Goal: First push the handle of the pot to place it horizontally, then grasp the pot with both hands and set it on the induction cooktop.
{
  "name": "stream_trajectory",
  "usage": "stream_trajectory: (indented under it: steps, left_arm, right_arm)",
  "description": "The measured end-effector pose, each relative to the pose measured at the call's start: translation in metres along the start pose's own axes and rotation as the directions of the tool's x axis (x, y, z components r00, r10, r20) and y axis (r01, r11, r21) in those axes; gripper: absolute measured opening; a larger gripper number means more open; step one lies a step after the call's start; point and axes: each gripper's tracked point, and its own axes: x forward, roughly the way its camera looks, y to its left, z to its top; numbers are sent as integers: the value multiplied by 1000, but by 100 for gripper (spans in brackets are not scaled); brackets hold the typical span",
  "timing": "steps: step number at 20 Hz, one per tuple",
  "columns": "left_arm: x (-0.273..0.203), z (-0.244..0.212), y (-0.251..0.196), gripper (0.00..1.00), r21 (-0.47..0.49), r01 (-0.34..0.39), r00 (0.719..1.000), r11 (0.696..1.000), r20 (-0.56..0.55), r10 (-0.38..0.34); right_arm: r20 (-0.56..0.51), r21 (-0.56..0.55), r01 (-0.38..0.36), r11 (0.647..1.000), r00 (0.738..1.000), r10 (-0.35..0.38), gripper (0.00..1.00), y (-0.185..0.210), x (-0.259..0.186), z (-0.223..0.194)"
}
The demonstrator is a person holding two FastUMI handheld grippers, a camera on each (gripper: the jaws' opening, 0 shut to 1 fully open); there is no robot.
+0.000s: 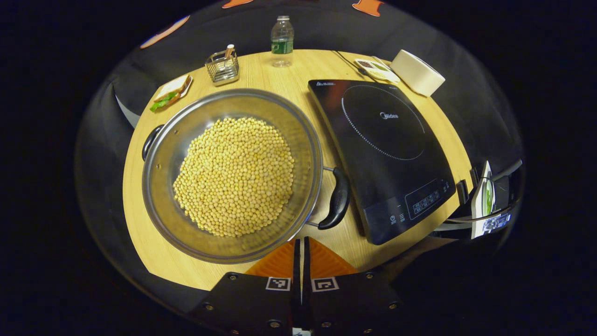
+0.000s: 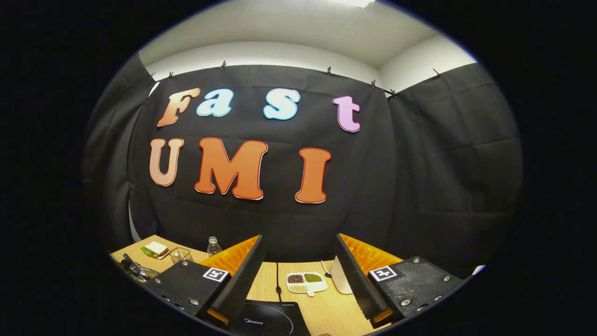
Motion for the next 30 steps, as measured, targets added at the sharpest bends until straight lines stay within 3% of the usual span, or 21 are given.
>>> stream_trajectory:
  steps: [7,16,30]
  left_arm:
    - [17,-5,-7,2,2,17,998,1000,-65,-17]
    - [32,12,-30,2,90,30,995,996,-96,-21]
    - [42,37,-36,1,123,9,999,992,-54,-2]
  right_arm:
    - [-21,-23,51,998,998,-52,94,-17,-2,-6]
    - [-49,-30,158,987,986,-159,94,-49,-15,-16]
    - [-75,-49,226,973,971,-229,94,-70,-35,-23]
